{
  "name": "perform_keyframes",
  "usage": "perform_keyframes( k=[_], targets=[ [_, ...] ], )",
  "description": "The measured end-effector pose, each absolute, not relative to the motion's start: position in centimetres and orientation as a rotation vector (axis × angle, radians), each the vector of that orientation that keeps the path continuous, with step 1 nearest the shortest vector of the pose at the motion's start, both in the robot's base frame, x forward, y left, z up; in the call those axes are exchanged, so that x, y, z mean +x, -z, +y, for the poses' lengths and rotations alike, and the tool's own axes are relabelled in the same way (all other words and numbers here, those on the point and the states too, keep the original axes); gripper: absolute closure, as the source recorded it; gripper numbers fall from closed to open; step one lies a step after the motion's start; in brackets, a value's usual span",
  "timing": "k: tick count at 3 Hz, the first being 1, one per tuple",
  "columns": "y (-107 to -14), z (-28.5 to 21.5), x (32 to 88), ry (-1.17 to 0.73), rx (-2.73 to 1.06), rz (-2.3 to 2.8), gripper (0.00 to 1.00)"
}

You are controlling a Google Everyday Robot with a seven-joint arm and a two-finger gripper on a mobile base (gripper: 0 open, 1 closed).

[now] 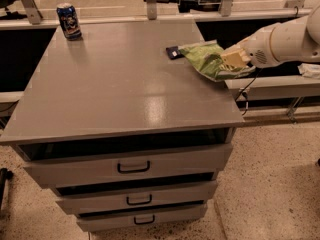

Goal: Move green jalapeno chip bag near rxbar blueberry

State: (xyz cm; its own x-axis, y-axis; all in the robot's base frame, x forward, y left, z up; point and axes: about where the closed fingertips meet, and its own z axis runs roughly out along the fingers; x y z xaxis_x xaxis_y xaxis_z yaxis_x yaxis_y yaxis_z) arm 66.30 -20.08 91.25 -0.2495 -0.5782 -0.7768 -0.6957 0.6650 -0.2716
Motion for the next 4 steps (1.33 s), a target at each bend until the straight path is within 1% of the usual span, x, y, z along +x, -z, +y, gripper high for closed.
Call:
perform_keyframes(
  k=[1, 2, 3, 4],
  targets=[
    [-90.4, -20.8, 67.1, -0.147, -0.945, 1.954, 1.00],
    [-89.9, -20.6, 67.9, -0.140, -0.910, 1.959, 1.00],
    [-89.4, -19.9, 68.4, -0.138, -0.900, 1.967, 0.82],
    [-89.2, -19.1, 68.8, -0.135, -0.888, 1.965, 0.59]
  ],
)
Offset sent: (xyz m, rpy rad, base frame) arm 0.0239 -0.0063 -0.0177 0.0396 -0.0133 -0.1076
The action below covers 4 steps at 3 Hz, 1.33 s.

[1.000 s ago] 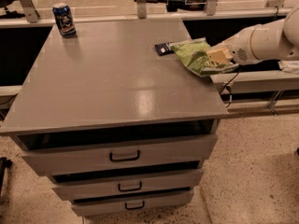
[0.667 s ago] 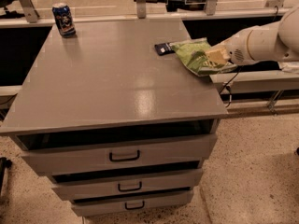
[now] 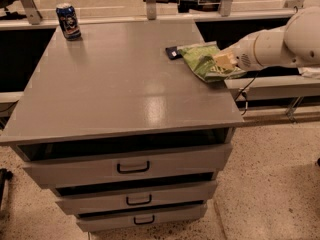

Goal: Move green jalapeno chip bag near rxbar blueberry

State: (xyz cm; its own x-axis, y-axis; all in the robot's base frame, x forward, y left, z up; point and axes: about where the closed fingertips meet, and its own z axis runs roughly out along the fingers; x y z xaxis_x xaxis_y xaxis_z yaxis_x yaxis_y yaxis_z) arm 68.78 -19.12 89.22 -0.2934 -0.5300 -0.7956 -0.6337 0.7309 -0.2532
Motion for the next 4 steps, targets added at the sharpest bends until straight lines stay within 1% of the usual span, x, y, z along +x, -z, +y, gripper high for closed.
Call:
perform_keyframes(
  k=[2, 3, 4],
  targets=[
    [-89.0, -17.8, 68.7, -0.139, -0.877, 1.959, 0.11],
    [-89.9, -17.1, 68.4, -0.146, -0.881, 1.929, 0.00],
    [-92.8, -16.8, 67.4, -0.174, -0.897, 1.865, 0.00]
  ],
)
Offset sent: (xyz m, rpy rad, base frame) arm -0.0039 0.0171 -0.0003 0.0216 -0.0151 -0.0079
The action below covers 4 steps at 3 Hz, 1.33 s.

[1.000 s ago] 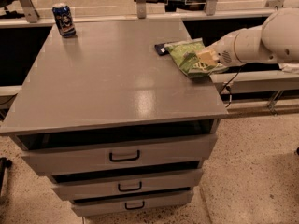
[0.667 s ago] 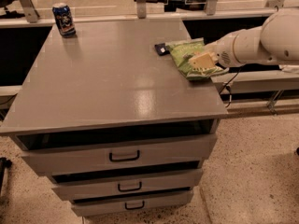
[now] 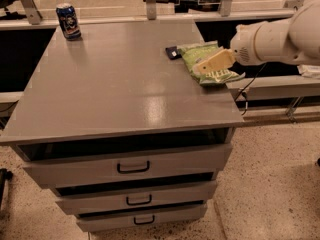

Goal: Move green jalapeno chip bag near rxbar blueberry

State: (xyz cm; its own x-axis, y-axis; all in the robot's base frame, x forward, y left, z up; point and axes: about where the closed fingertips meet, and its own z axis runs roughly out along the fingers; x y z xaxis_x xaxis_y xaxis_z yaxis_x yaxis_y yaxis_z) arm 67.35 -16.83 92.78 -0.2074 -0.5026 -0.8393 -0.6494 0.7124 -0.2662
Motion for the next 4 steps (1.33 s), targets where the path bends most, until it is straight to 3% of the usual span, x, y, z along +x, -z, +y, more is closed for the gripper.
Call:
perform_keyframes(
  k=[2, 4],
  targets=[
    [-103.2, -19.5, 62.0, -0.180, -1.137, 1.594, 0.00],
    [-103.6, -18.9, 61.1, -0.188, -1.198, 1.573, 0.00]
  ],
)
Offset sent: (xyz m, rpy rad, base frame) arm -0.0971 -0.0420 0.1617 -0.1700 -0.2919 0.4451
